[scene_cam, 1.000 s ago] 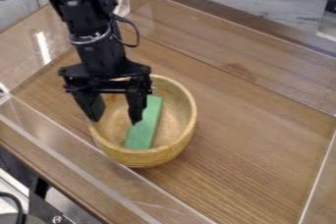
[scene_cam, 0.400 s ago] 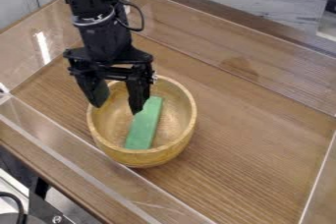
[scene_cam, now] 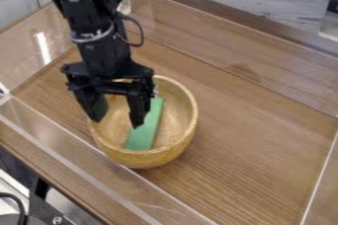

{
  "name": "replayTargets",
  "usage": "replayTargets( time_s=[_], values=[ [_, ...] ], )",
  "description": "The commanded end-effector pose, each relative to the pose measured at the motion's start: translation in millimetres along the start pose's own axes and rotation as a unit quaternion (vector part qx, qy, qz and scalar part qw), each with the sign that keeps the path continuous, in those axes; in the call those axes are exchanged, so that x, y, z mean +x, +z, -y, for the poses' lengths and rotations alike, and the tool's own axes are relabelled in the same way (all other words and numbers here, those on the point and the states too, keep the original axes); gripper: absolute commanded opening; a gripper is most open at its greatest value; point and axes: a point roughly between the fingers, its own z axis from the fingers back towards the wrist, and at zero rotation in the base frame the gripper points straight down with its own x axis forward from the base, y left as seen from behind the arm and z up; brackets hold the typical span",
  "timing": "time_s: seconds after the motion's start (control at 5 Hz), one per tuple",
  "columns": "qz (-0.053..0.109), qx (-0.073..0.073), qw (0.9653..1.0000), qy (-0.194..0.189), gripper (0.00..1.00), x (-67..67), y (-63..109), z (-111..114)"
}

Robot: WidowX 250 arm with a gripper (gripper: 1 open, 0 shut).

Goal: Remove the green block from inside the brown bowl and put it on the table

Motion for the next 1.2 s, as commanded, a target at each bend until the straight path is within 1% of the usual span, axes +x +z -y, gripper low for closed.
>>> replayTargets(
  time_s=[0.0,0.2,0.4,0.8,1.0],
  values=[
    [0.022,0.001,0.9998,0.0,1.0,9.9,-3.8,4],
    [0.024,0.001,0.9997,0.002,1.0,16.3,-16.3,5],
    [0.021,0.001,0.9995,-0.023,1.0,13.3,-22.3,13],
    [0.017,0.0,0.9974,-0.07,1.0,6.6,-34.9,27],
    [0.018,0.0,0.997,-0.076,0.0,8.9,-35.8,24]
  ],
)
